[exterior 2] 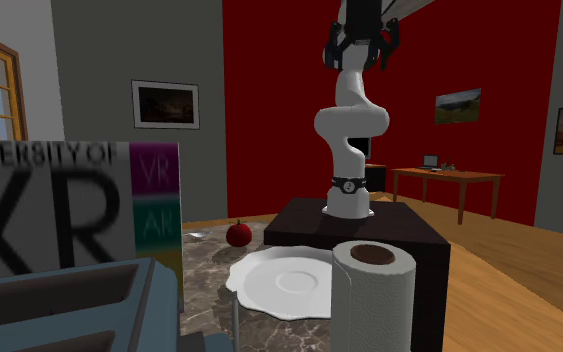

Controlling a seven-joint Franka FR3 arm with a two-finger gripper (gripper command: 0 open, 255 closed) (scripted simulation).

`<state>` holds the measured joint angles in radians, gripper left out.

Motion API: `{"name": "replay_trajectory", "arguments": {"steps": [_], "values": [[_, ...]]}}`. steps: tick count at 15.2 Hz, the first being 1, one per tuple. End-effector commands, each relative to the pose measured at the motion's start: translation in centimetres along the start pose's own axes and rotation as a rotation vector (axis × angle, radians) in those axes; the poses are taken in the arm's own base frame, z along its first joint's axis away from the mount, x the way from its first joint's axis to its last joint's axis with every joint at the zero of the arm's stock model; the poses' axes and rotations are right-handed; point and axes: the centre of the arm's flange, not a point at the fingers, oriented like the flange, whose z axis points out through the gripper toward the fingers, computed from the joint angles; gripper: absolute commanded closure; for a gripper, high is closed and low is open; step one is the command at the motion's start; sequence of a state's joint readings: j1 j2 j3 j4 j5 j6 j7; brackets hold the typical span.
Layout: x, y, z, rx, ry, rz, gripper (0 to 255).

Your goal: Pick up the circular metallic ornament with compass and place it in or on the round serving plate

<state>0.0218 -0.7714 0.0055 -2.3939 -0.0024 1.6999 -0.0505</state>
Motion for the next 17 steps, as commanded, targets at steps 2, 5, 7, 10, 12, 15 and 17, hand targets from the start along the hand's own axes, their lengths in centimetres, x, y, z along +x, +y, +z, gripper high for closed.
{"name": "replay_trajectory", "arguments": {"steps": [2, 5, 7, 10, 12, 15, 17], "values": [[0.7, 0.6, 0.9, 0.000, -0.002, -0.009, 0], [2.8, 2.5, 3.8, 0.001, -0.009, -0.036, 0], [4.3, 3.7, 5.7, 0.002, -0.013, -0.054, 0], [6.5, 5.5, 8.6, 0.002, -0.020, -0.080, 0], [7.9, 6.6, 10.5, 0.003, -0.024, -0.098, 0], [10.2, 8.3, 13.4, 0.004, -0.030, -0.125, 0], [11.7, 9.3, 15.3, 0.004, -0.035, -0.143, 0]]}}
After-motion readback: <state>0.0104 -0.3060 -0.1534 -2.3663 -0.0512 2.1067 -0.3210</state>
